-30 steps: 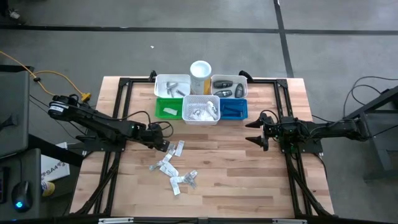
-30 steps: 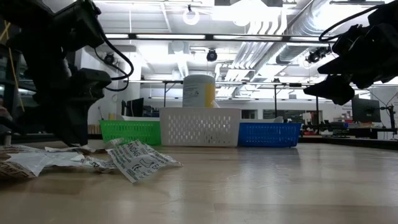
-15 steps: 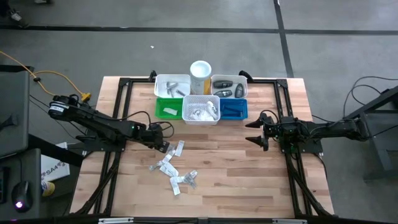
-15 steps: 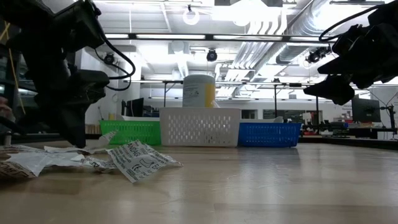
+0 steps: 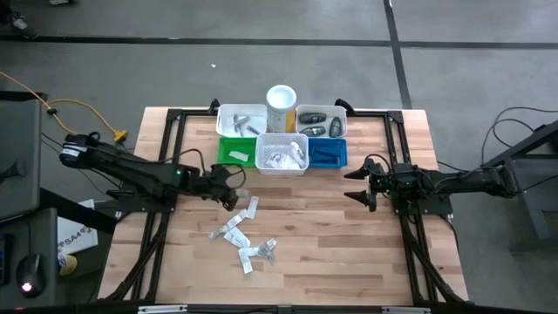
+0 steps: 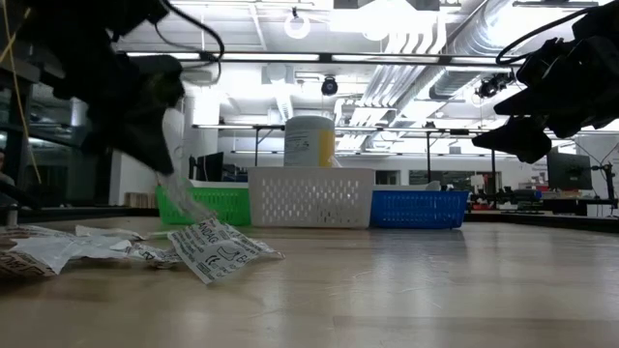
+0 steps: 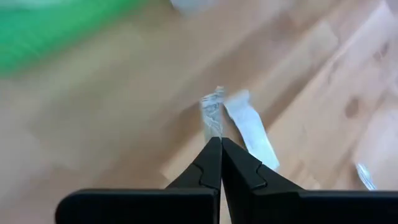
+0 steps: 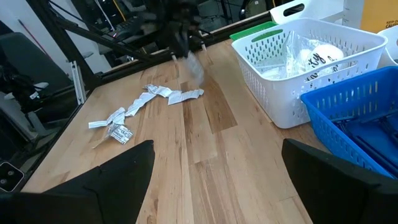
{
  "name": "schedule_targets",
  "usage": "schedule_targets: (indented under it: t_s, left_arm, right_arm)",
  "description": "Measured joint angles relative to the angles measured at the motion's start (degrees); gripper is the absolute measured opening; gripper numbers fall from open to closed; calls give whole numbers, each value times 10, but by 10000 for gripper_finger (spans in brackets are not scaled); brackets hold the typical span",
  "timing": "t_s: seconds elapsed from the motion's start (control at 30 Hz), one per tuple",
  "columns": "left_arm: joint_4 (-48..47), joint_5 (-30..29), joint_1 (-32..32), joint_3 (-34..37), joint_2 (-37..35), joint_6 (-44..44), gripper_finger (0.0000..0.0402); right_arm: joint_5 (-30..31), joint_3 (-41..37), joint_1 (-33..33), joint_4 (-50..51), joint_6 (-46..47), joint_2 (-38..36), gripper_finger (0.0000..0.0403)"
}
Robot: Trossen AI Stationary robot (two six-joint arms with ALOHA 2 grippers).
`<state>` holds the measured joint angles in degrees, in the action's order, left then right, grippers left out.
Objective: Pick & Place Travel size toiletries
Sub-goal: Put the white bandage into the green bin
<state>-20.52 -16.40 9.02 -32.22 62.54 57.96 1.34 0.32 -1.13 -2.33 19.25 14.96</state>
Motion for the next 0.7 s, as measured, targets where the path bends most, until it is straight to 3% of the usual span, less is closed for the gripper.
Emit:
schedule_targets:
  t_s: [0.23, 0.33, 0.47, 0.7]
  left_arm:
    - [-62, -154, -2, -31, -70, -88, 0]
    - [-65, -182, -32, -31, -86, -123, 0]
    - [-62, -178, -97, -30, -89, -165, 0]
    - [18, -89, -187, -30, -34, -238, 0]
  right_arm:
    - [0, 0, 0, 0, 0, 0, 346]
    - [0, 0, 0, 0, 0, 0, 346]
    - [0, 0, 0, 0, 0, 0, 346]
    - [0, 0, 0, 0, 0, 0, 346]
